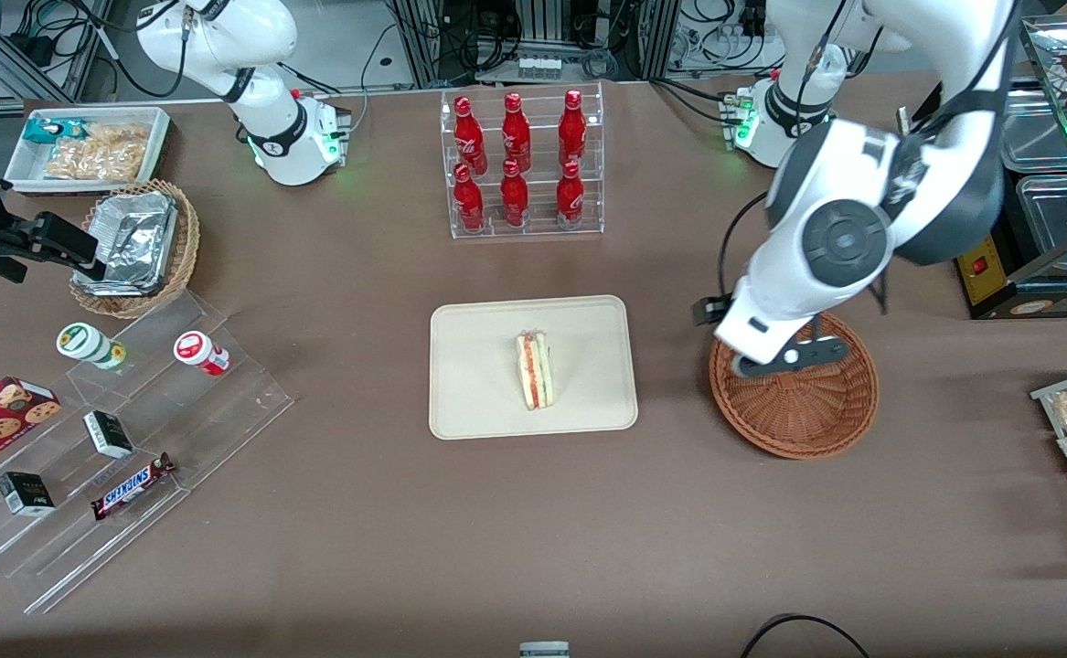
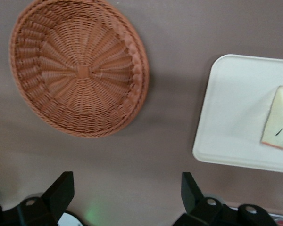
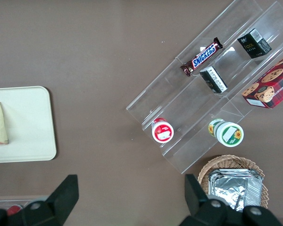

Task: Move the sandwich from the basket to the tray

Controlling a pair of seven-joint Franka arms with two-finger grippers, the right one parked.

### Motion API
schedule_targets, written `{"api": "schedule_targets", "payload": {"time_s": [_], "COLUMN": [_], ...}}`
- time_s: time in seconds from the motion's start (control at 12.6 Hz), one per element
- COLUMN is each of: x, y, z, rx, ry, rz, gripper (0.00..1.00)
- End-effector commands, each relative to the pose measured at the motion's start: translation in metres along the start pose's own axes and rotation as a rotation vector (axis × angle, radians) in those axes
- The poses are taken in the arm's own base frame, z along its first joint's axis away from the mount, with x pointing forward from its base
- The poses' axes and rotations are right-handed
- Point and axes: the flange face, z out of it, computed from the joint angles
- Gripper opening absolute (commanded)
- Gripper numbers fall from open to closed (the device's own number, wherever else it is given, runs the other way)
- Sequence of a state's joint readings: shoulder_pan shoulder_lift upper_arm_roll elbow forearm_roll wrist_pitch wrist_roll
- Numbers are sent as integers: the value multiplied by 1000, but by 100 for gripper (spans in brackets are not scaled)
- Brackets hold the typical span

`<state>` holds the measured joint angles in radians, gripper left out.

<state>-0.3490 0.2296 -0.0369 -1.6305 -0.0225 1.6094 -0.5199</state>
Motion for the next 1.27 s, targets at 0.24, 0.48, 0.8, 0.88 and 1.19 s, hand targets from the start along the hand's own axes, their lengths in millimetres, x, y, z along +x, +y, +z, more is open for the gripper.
{"api": "schedule_targets", "payload": {"time_s": [0.24, 0.48, 0.8, 0.88, 1.19], "x": [-37, -49, -59, -59, -51], "y": [-108, -149, -197, -202, -212], "z": [-43, -63, -93, -102, -108], "rx": [-9, -20, 22, 31, 1], "ry": [-33, -40, 28, 53, 103], "rz": [132, 190, 267, 262, 234], "gripper": [100, 100, 100, 100, 100]}}
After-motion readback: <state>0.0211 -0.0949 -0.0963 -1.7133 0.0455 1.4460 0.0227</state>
